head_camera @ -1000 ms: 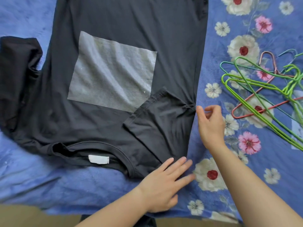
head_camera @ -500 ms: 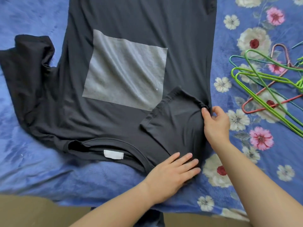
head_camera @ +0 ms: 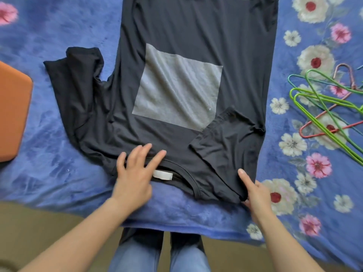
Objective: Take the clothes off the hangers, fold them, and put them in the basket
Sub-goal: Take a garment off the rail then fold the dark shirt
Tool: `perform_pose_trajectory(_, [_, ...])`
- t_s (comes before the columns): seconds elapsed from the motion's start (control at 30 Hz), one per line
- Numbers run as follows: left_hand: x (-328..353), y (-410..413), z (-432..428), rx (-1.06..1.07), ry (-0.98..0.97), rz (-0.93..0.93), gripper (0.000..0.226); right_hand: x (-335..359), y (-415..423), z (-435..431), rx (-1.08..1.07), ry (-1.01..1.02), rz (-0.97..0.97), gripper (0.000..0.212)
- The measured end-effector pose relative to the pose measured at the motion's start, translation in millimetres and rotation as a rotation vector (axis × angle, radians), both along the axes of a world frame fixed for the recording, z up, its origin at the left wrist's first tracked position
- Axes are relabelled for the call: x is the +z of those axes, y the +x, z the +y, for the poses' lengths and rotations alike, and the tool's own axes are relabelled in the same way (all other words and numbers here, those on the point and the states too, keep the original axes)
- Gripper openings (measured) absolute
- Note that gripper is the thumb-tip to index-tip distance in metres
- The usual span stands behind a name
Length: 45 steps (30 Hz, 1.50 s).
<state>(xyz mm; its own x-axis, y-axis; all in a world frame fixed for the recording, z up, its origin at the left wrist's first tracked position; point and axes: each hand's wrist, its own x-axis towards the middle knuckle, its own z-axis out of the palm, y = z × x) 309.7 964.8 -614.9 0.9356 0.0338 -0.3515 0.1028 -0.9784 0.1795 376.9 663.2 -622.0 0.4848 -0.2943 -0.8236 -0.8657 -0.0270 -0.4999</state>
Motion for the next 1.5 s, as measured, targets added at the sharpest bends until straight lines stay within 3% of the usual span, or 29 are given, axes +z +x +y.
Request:
perform_pose_trajectory(0.03, [-1,-1,18,0.020,0.036,0.015,0.106,2,-6,3,-0.057,0.067,0.055,0.019])
perform_pose_trajectory(0.13, [-6,-6,53,-0.047,-0.019,-0.004,0.105,3,-15,4,0.018,0.058,0.140,0.025])
perform_pose_trajectory(0.3, [-8,-24,66,-0.259,-0.134,0.161,0.085,7,-10,13,0.295,-0.398,0.154,0.031])
perform_pose_trajectory(0.33, [-7,-24,69,-0.235,-0.185,0.215,0.078,9,-6,21,0.354,-0.550,0.129,0.038])
perform_pose_trajectory(0.4, [3,-16,73,0.004,-0.353,0.313,0.062,18,1,46,0.425,-0.838,0.039,0.057])
perform_pose_trajectory(0.47, [10,-6,78,0.272,-0.449,0.130,0.043,27,10,73,0.536,-0.955,-0.100,0.065])
perform_pose_trajectory(0.57, [7,17,104,0.631,-0.339,-0.264,0.032,22,26,123,0.826,-0.890,-0.291,0.062])
perform_pose_trajectory(0.63, [3,34,134,0.986,-0.325,-0.300,0.040,12,36,166,1.030,-0.793,-0.428,0.061])
perform_pose_trajectory(0.7, [3,55,159,1.352,-0.503,-0.278,0.044,5,43,206,1.237,-0.731,-0.556,0.063])
perform_pose_trajectory(0.77, [4,73,177,1.509,-0.632,-0.246,0.045,1,51,241,1.399,-0.689,-0.664,0.062])
perform_pose_trajectory(0.9, [1,108,211,1.439,-0.806,-0.257,0.043,-5,67,294,1.602,-0.648,-0.789,0.065])
perform_pose_trajectory(1.03, [5,120,238,1.662,-1.199,-0.214,0.011,-11,82,328,1.678,-0.626,-0.773,0.069])
perform_pose_trajectory(1.1, [10,110,245,1.742,-1.118,-0.406,0.004,-12,89,337,1.664,-0.630,-0.723,0.072])
perform_pose_trajectory(1.3, [25,83,242,1.588,-0.955,-0.921,0.020,-15,96,366,1.804,-0.638,-0.632,0.068])
perform_pose_trajectory(1.43, [29,85,231,1.555,-0.899,-0.946,0.024,-15,97,365,1.800,-0.558,-0.565,0.069])
perform_pose_trajectory(1.5, [36,84,218,1.381,-0.853,-0.892,0.032,-7,106,364,1.533,-0.292,-0.558,0.064])
